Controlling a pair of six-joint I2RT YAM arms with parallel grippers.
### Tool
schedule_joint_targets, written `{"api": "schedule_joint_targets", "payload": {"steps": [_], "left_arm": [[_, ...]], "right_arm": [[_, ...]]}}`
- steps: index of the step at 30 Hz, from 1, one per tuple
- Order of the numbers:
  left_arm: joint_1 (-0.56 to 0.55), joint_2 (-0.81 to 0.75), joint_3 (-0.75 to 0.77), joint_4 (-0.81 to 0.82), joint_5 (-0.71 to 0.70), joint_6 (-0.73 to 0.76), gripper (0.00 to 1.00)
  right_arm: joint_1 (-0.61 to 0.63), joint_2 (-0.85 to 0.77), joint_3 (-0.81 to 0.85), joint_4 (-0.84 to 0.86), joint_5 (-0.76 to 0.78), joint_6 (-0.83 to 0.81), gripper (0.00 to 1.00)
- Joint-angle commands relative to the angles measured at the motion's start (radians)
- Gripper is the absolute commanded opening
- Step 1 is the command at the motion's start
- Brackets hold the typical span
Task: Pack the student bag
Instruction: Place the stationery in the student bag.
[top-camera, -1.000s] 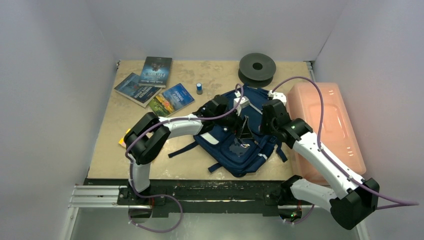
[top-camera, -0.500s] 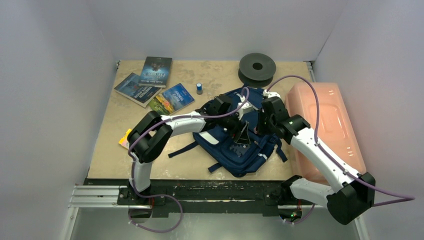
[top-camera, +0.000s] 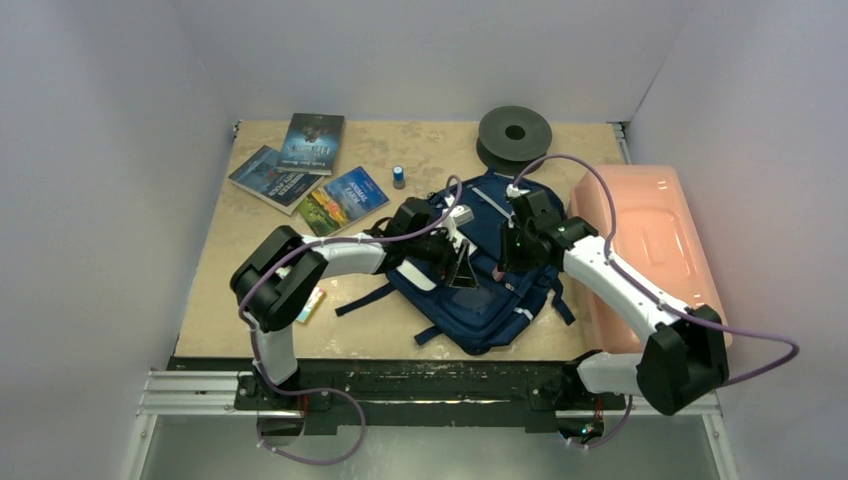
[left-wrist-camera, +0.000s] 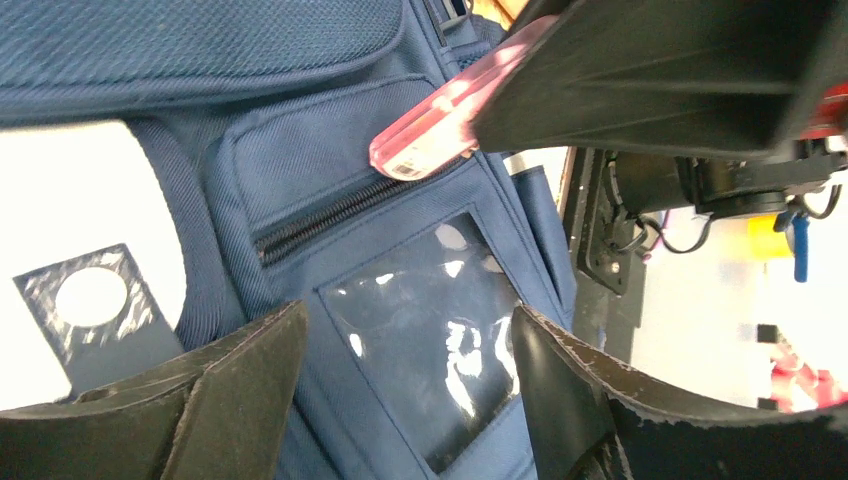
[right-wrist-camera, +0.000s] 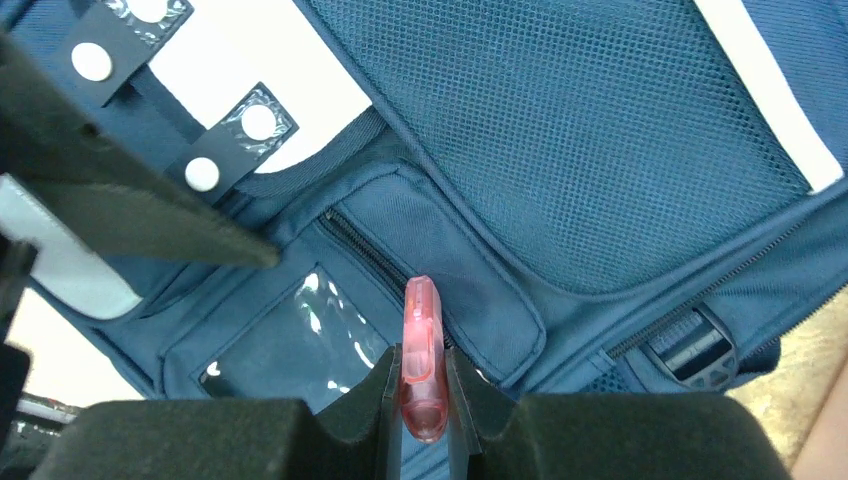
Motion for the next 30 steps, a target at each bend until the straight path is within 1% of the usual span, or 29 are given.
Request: {"api": "schedule_joint_targets", "payload": {"steps": [1, 5, 10, 12, 13, 16, 21, 23, 25, 30], "left_arm": [[0.001, -0.103, -0.045, -0.084, -0.046, -0.092, 0.76], [0.0, -0.152, -0.124, -0.131, -0.102, -0.122, 0.76], [-0.005, -0.194, -0.185, -0.213, -0.172, -0.089, 0.76], [-0.018, -0.217, -0.184, -0.309, -0.241, -0.07, 0.75], [-0.024, -0.225, -0.18, -0.349, -0.282, -0.064, 0.74], [-0.048, -0.235, -0.182, -0.425, -0.387, -0.046, 0.7], [-0.046, -0.225, -0.19, -0.577, -0.639, -0.005, 0.64], [-0.044, -0.225, -0.19, -0.614, -0.698, 0.001, 0.62], [-0.043, -0.235, -0.198, -0.612, -0.707, -0.004, 0.6], [-0.042, -0.287, -0.181, -0.723, -0.832, -0.074, 0.59]], "right_arm": [[-0.001, 0.052, 0.061, -0.014, -0.071, -0.022, 0.01], [0.036, 0.087, 0.06, -0.014, -0.06, -0.022, 0.01], [0.128, 0.147, 0.075, -0.016, 0.062, -0.022, 0.01], [0.148, 0.144, 0.075, -0.016, 0.102, -0.022, 0.01], [0.148, 0.128, 0.069, 0.003, 0.104, -0.054, 0.0], [0.145, 0.067, 0.057, 0.042, 0.114, -0.022, 0.0], [0.135, 0.021, 0.058, 0.073, 0.046, -0.006, 0.0], [0.133, 0.027, 0.049, 0.08, 0.017, -0.004, 0.0], [0.133, 0.033, 0.034, 0.085, 0.01, -0.004, 0.0], [0.133, 0.014, -0.008, 0.1, -0.045, -0.009, 0.0]]}}
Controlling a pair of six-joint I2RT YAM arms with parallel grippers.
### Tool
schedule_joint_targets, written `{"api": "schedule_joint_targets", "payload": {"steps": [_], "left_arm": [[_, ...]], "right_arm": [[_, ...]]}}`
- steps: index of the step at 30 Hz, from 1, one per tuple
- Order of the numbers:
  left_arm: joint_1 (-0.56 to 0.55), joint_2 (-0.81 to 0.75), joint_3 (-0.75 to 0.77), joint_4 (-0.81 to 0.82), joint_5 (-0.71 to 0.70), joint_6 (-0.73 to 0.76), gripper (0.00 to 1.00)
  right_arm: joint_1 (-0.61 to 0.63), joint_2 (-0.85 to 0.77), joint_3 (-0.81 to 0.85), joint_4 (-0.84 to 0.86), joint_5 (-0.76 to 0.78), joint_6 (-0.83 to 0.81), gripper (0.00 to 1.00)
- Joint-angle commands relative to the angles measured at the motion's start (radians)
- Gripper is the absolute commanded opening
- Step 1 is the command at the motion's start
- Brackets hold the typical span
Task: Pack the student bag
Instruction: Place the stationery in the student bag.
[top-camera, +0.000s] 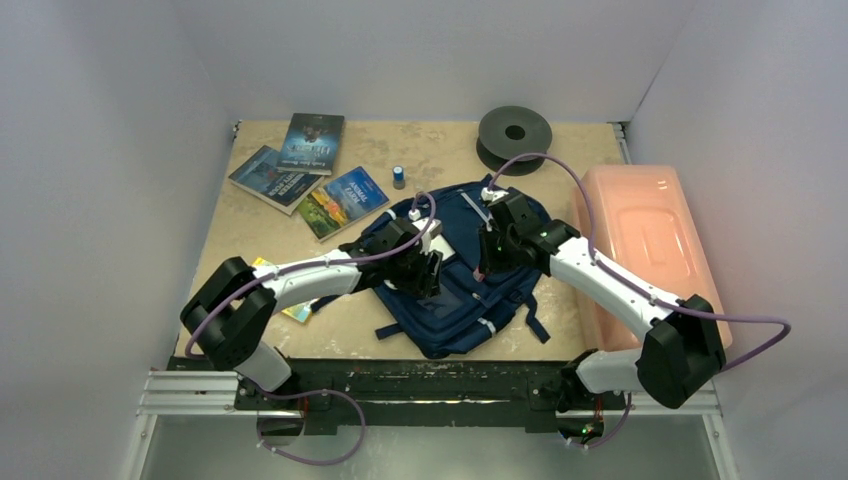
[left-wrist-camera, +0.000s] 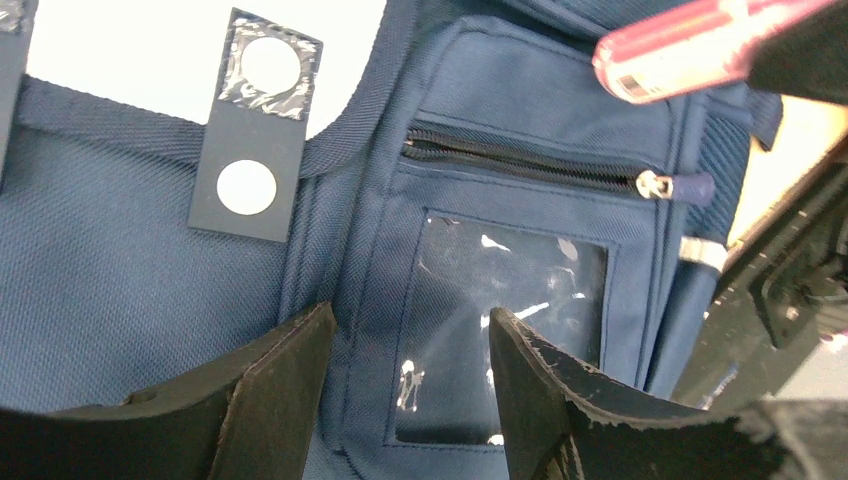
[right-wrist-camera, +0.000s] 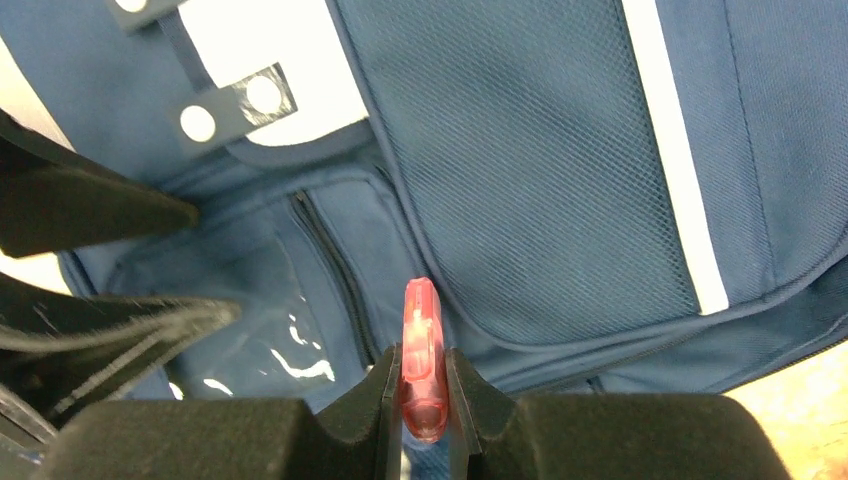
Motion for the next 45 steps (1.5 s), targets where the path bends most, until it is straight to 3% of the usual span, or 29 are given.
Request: {"api": "schedule_joint_targets", "payload": {"steps": [1, 3, 6, 9, 11, 16, 23, 25, 37, 45], "left_arm": [[0.016, -0.031, -0.041, -0.306, -0.263, -0.032, 0.58], [0.014, -0.109, -0.05, -0.315, -0.262, -0.043, 0.58], [0.014, -0.251, -0.064, -0.252, -0.14, -0.108, 0.65], [0.013, -0.297, -0.044, -0.151, -0.011, -0.29, 0.66], [0.004, -0.265, 0.01, -0.161, 0.005, -0.438, 0.65], [-0.073, -0.127, 0.24, -0.488, -0.215, -0.742, 0.52], [-0.139, 0.058, 0.449, -0.761, -0.37, -1.056, 0.56], [-0.14, 0.173, 0.589, -0.968, -0.388, -1.136, 0.55], [-0.132, 0.354, 0.663, -0.964, -0.408, -1.168, 0.54], [-0.131, 0.397, 0.696, -1.006, -0.439, -1.187, 0.65]], "right_arm": [[-0.002, -0.02, -0.041, 0.03, -0.062, 0.002, 0.0], [-0.002, -0.022, -0.061, 0.037, -0.088, 0.002, 0.0], [-0.002, -0.038, -0.094, 0.07, -0.106, -0.005, 0.0], [-0.004, -0.069, -0.126, 0.144, -0.146, 0.031, 0.0], [-0.005, -0.09, -0.144, 0.194, -0.161, 0.056, 0.0], [-0.014, -0.101, -0.17, 0.264, -0.17, 0.076, 0.0], [-0.017, -0.108, -0.174, 0.268, -0.148, 0.037, 0.0], [-0.016, -0.122, -0.198, 0.295, -0.177, 0.041, 0.0], [-0.016, -0.149, -0.232, 0.313, -0.214, 0.009, 0.0], [-0.017, -0.151, -0.24, 0.324, -0.229, 0.005, 0.0]]}}
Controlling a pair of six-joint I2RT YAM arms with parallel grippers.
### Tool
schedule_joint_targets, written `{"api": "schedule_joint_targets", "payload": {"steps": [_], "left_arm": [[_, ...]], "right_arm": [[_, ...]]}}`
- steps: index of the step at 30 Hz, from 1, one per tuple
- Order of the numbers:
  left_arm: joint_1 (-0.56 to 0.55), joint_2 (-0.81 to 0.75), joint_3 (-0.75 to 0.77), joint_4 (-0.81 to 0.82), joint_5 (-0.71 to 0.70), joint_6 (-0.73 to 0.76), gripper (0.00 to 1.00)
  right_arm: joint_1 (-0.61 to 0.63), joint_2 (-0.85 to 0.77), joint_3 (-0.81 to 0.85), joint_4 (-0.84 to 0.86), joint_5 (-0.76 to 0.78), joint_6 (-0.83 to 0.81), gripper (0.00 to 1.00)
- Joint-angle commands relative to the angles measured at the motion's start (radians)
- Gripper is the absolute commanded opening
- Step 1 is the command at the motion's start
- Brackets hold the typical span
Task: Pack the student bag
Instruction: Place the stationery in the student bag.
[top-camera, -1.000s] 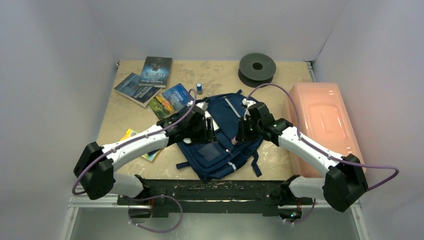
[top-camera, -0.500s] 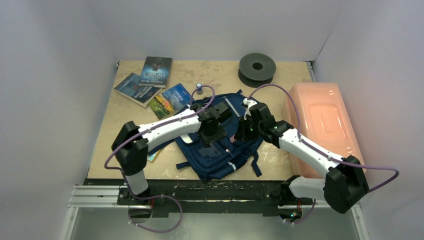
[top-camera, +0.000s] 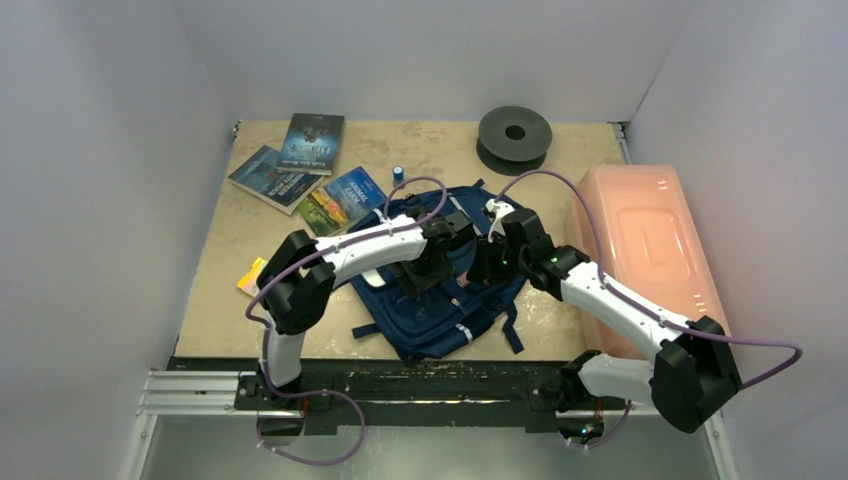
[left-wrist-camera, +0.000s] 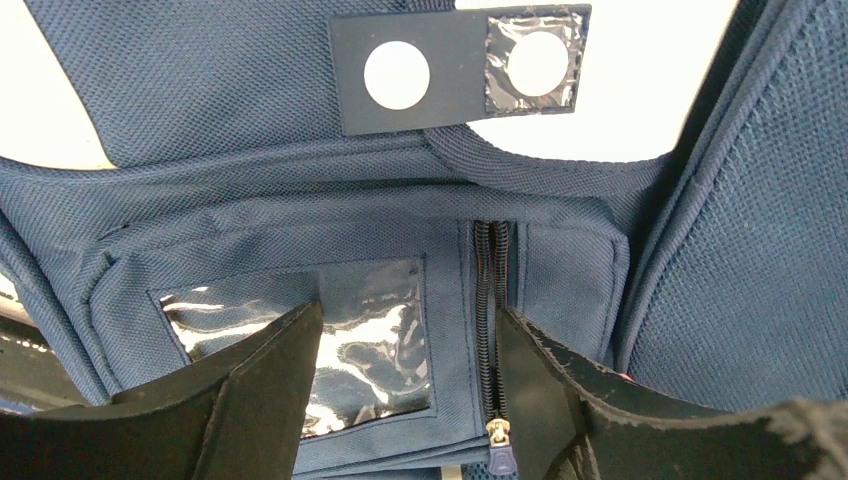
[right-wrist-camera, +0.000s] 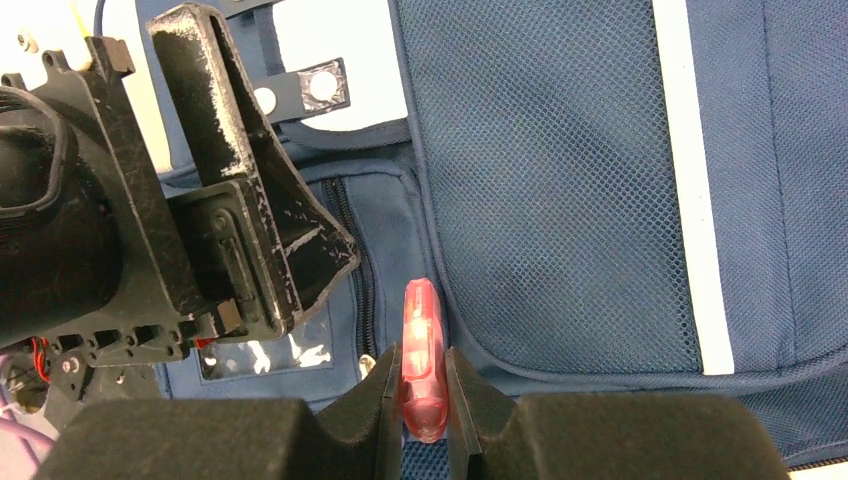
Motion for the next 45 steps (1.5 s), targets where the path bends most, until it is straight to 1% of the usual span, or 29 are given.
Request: {"api": "schedule_joint_targets", "payload": {"steps": [1, 3, 6, 9, 12, 16, 19, 22, 24, 26, 28, 29, 32, 37, 40, 45], "left_arm": [[0.005, 0.036, 0.047, -0.083, -0.04, -0.06, 0.65], [0.005, 0.055, 0.055, -0.092, -0.031, -0.07, 0.64], [0.003, 0.081, 0.057, -0.108, -0.018, -0.098, 0.58], [0.004, 0.095, 0.053, -0.11, -0.021, -0.108, 0.57], [0.002, 0.12, 0.056, -0.122, -0.038, -0.116, 0.62], [0.001, 0.163, 0.053, -0.125, -0.035, -0.121, 0.71], [-0.001, 0.181, 0.048, -0.116, -0.037, -0.114, 0.72], [-0.004, 0.172, 0.018, -0.091, -0.04, -0.113, 0.62], [-0.008, 0.152, -0.003, -0.067, -0.052, -0.103, 0.53], [-0.013, 0.132, -0.005, -0.059, -0.063, -0.085, 0.36], [-0.015, 0.106, -0.003, -0.044, -0.077, -0.059, 0.24], [-0.016, 0.09, -0.006, -0.034, -0.086, -0.044, 0.19], [-0.016, 0.031, -0.023, 0.007, -0.108, -0.001, 0.1], [-0.017, -0.072, -0.081, 0.111, -0.107, 0.1, 0.0], [-0.017, -0.124, -0.131, 0.189, -0.094, 0.138, 0.0], [-0.019, -0.167, -0.178, 0.269, -0.062, 0.182, 0.0]], "right_arm": [[-0.001, -0.024, -0.013, 0.033, -0.024, -0.019, 0.0], [-0.001, -0.029, -0.014, 0.033, -0.024, -0.019, 0.0], [-0.002, -0.035, -0.014, 0.032, -0.023, -0.016, 0.0], [-0.001, -0.037, -0.014, 0.035, -0.021, -0.015, 0.0], [-0.002, -0.036, -0.015, 0.04, -0.021, -0.013, 0.0], [-0.002, -0.027, -0.019, 0.043, -0.019, -0.013, 0.0], [-0.001, -0.027, -0.025, 0.045, -0.019, -0.013, 0.0], [-0.002, -0.028, -0.026, 0.046, -0.022, -0.013, 0.0], [-0.002, -0.027, -0.026, 0.051, -0.044, -0.01, 0.0], [-0.003, -0.022, -0.027, 0.063, -0.086, -0.003, 0.0], [-0.009, -0.011, -0.029, 0.075, -0.13, -0.002, 0.0], [-0.019, -0.007, -0.028, 0.078, -0.155, -0.001, 0.0], [-0.081, 0.001, -0.04, 0.102, -0.284, -0.002, 0.0], [-0.09, 0.077, 0.0, 0.095, -0.398, -0.035, 0.0], [-0.091, 0.125, 0.025, 0.114, -0.407, -0.019, 0.0], [-0.092, 0.218, 0.079, 0.122, -0.429, -0.031, 0.0]]}}
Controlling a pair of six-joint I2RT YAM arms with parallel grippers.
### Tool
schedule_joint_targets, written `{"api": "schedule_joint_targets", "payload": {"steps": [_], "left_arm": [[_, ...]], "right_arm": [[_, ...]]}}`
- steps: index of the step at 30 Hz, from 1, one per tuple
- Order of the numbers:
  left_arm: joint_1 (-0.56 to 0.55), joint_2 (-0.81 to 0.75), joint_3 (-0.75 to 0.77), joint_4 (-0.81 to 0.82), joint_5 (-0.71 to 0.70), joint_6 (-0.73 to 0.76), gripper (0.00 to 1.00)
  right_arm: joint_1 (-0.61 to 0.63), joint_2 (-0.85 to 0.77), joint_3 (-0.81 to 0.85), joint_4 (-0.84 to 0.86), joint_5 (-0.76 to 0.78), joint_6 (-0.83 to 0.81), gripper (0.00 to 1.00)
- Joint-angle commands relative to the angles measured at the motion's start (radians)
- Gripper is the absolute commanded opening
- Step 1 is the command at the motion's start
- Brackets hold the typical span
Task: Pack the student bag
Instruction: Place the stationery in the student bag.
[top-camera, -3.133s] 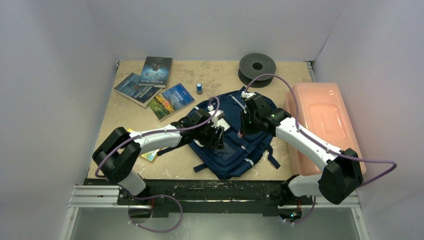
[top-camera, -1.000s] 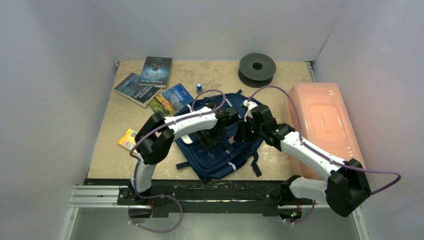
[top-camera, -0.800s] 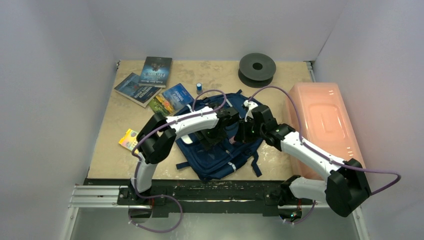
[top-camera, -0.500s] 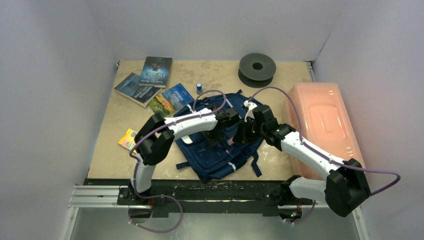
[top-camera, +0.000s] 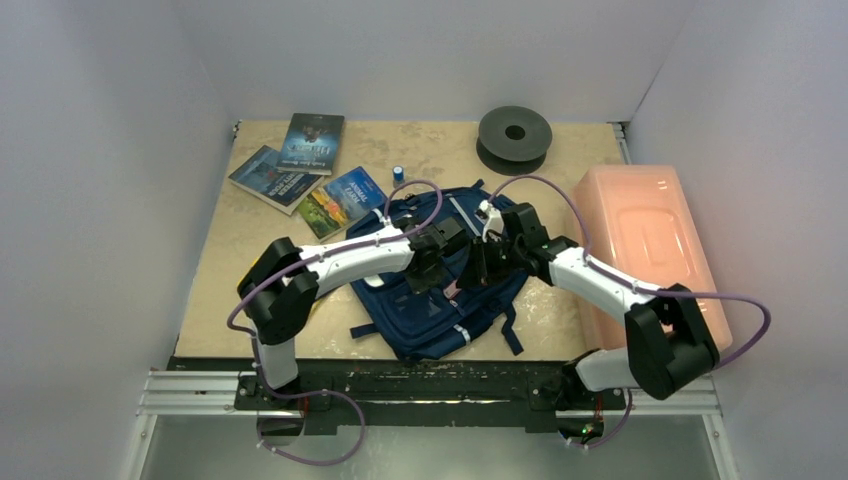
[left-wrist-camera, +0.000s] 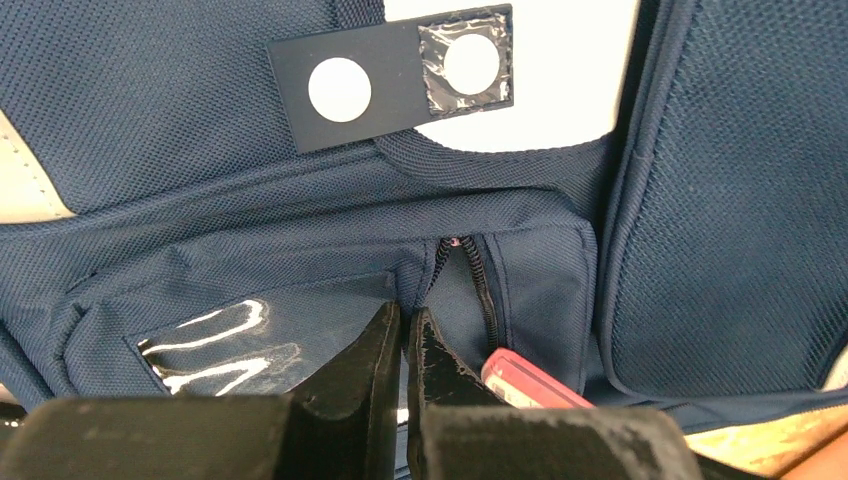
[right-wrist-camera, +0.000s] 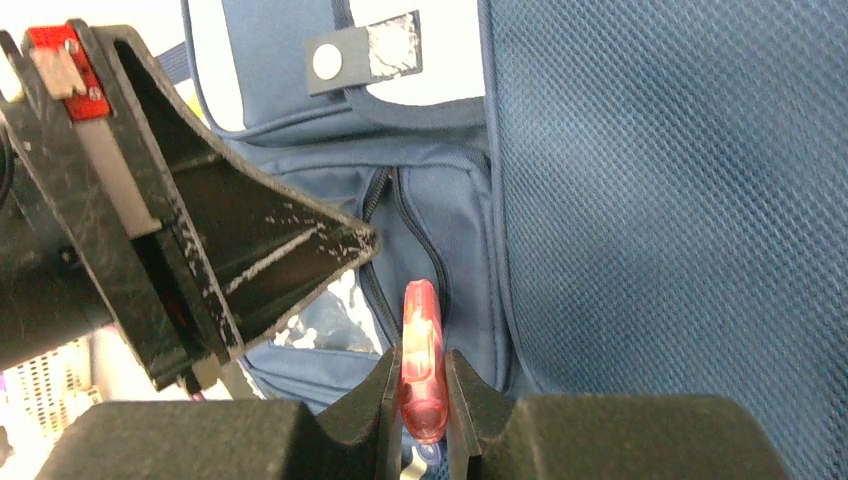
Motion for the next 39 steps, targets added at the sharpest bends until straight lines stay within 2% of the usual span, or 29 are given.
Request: {"api": "schedule_joint_targets", "payload": {"steps": [1, 5, 9, 12, 17, 22, 25, 30, 35, 39], "left_arm": [[-0.004, -0.073, -0.041, 0.109, 0.005, 0.088, 0.0], [-0.005, -0.142, -0.138, 0.283, 0.044, 0.145, 0.0], [-0.006, -0.226, -0.253, 0.468, 0.07, 0.186, 0.0], [-0.006, -0.287, -0.34, 0.608, 0.084, 0.207, 0.0], [-0.006, -0.305, -0.376, 0.648, 0.095, 0.206, 0.0], [-0.006, -0.311, -0.384, 0.646, 0.099, 0.206, 0.0], [-0.007, -0.317, -0.387, 0.646, 0.099, 0.207, 0.0], [-0.007, -0.321, -0.392, 0.652, 0.106, 0.212, 0.0], [-0.006, -0.316, -0.384, 0.652, 0.114, 0.215, 0.0], [-0.006, -0.307, -0.38, 0.656, 0.121, 0.215, 0.0]], "right_arm": [[-0.003, 0.056, 0.083, 0.042, -0.076, -0.027, 0.0], [-0.002, 0.098, 0.093, 0.059, -0.13, -0.022, 0.0], [-0.002, 0.133, 0.069, 0.073, -0.248, -0.033, 0.0], [-0.002, 0.134, 0.033, 0.081, -0.242, -0.044, 0.01], [-0.002, 0.101, 0.031, 0.096, -0.203, -0.024, 0.25], [-0.039, 0.025, 0.036, 0.051, -0.06, -0.034, 0.5], [-0.052, -0.001, 0.043, 0.02, 0.007, -0.049, 0.58], [-0.055, -0.001, 0.086, -0.028, 0.122, -0.075, 0.57], [-0.055, 0.035, 0.099, 0.004, 0.125, -0.078, 0.41], [-0.055, 0.059, 0.102, 0.03, 0.132, -0.077, 0.34]]}}
